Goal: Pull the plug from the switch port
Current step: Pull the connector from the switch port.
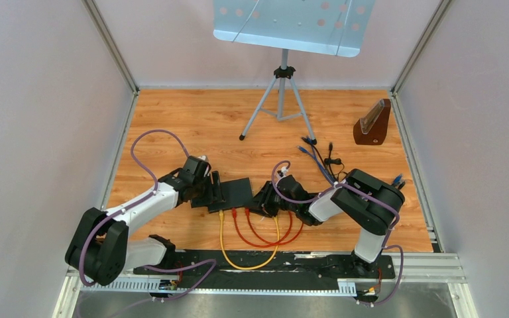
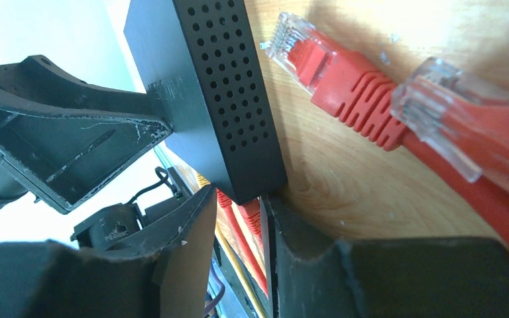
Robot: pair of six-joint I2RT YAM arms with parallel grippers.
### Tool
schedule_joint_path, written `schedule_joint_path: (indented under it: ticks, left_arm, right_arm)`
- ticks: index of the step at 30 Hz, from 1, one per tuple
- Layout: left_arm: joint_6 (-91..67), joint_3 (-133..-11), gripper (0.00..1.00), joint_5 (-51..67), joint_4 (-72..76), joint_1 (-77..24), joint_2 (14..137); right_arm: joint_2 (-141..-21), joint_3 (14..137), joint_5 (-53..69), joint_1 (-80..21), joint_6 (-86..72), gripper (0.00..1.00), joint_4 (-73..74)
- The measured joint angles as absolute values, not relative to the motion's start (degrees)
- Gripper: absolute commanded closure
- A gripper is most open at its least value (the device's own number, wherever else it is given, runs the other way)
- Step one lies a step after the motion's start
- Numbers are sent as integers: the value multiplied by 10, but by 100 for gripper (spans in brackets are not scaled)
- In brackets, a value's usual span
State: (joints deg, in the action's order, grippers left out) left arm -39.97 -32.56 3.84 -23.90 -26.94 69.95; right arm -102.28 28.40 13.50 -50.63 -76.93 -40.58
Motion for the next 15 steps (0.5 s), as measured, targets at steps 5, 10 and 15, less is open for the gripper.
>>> schedule_joint_path:
  ticks: [5, 10, 15]
  left_arm:
    - [-399, -325, 27, 37, -239, -270, 699]
    - [-397, -325, 27, 37, -239, -270, 699]
    - [-397, -325, 27, 37, -239, -270, 699]
  right_arm:
    - [-1024, 280, 136, -505, -764, 70, -407]
    - [-1030, 281, 147, -504, -761, 70, -416]
    - [-1034, 281, 154, -500, -765, 62, -418]
